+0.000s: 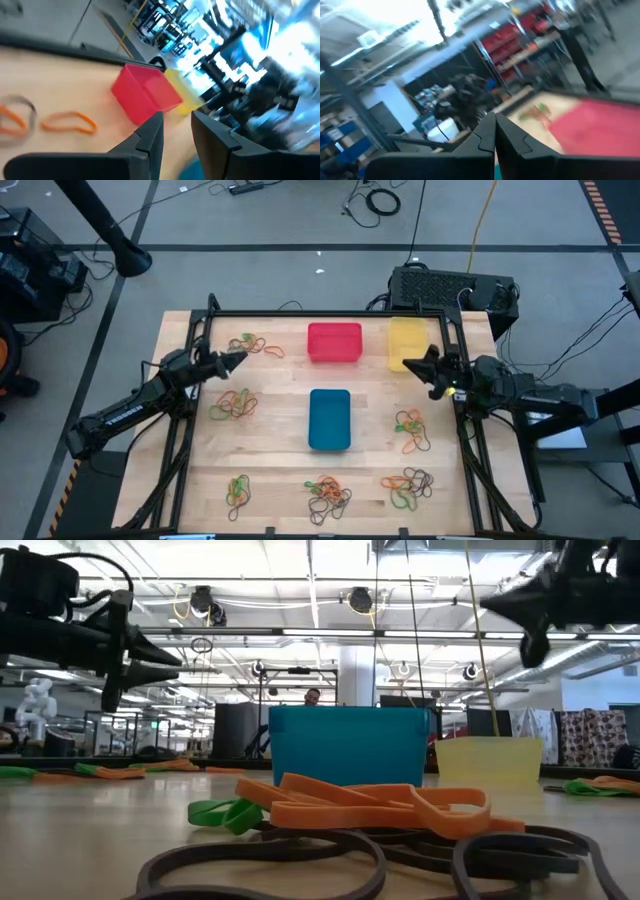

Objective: Sort rubber bands into baskets
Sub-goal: Put the orange rubber band into the blue bin

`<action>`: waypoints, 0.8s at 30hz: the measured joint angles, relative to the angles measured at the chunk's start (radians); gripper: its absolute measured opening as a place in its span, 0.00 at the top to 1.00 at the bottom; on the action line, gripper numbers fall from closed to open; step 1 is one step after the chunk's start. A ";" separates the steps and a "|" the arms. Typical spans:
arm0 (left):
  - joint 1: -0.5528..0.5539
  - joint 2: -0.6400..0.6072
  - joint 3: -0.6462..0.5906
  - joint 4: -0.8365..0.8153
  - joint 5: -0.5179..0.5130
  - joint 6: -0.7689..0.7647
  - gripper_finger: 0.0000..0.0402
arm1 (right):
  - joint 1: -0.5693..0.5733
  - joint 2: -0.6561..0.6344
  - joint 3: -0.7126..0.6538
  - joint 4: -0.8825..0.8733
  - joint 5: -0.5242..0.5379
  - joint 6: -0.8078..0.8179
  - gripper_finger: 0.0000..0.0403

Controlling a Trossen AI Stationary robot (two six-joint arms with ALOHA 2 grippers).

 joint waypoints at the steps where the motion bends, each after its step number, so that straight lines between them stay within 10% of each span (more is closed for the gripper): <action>1: 0.000 0.000 0.000 0.000 0.001 -0.062 0.73 | 0.013 0.040 0.000 0.057 -0.003 -0.033 1.00; 11: -0.024 0.000 0.005 0.118 0.101 -0.255 0.73 | 0.144 0.453 0.165 0.192 -0.226 -0.270 1.00; 24: -0.263 0.147 0.261 0.127 -0.128 -0.094 0.78 | 0.291 0.869 0.553 0.002 -0.441 -0.625 0.90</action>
